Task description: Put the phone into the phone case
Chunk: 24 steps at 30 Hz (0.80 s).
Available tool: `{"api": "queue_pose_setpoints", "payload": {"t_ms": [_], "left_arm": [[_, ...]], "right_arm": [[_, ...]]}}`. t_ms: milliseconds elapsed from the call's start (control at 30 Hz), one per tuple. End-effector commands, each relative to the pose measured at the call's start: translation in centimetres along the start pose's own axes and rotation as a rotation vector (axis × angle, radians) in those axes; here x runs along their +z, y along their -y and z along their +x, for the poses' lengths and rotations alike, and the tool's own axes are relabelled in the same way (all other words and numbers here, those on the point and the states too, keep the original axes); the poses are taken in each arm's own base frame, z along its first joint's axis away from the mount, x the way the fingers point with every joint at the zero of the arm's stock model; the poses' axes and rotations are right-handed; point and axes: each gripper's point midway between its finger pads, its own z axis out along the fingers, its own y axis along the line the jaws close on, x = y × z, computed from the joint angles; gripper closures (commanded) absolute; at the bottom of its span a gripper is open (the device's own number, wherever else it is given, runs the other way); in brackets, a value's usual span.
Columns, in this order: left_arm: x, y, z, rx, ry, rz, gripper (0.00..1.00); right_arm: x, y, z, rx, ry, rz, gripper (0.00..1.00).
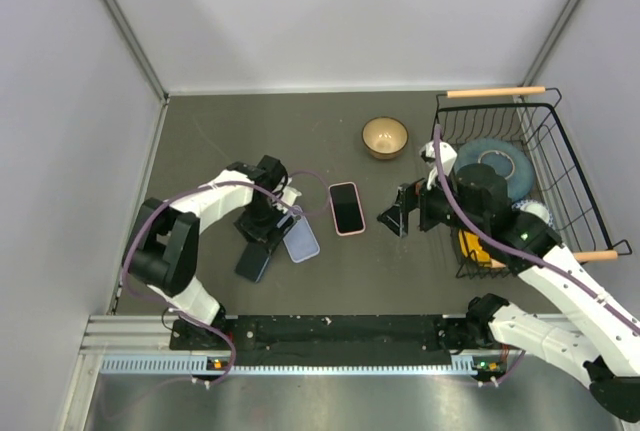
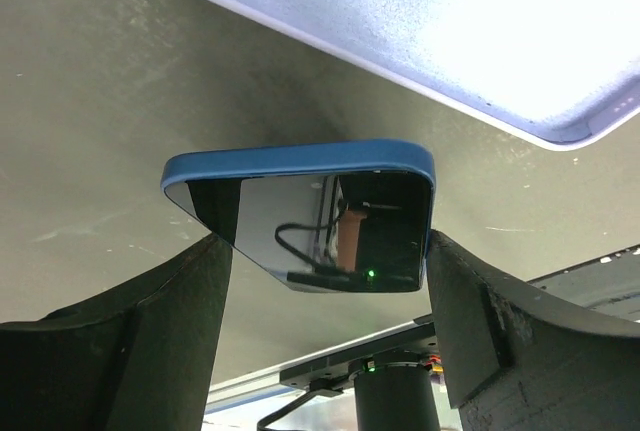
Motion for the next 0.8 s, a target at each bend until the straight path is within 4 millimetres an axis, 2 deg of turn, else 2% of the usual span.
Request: {"api": "queue_pose_setpoints", "payload": {"t_ms": [0,133,267,533,767], "left_arm": [[-2.4,0.5,-1.6,-0.018,0.122,0.041,0.85],[-3.4,1.3,-2.8,-0.067,0.183,0.103,0.92],[-3.4,2.7,-3.3,-0.087,0.222,0.185,1.0],[-3.3,4.0,-3.2,-0.221,0.212,0.322,1.0],[-3.6,5.4,-4.9,-0.318,0.255,0.457,1.0]], "right_arm": [[0.4,-0.8,-1.0,0.019,0.038,-0.032,0.01],[1.6,-0.5,-0.1,0.07,0.009,-0.028,0.01],[3.1,-0.7,1.0,0.095,-0.042,-0.05,0.01],[4.1,-1.0,0.9,0.112,-0.036,-0.074,0.01],[6.1,-0.4,3.1,0.161,-0.11,-0.052,0.04]]}}
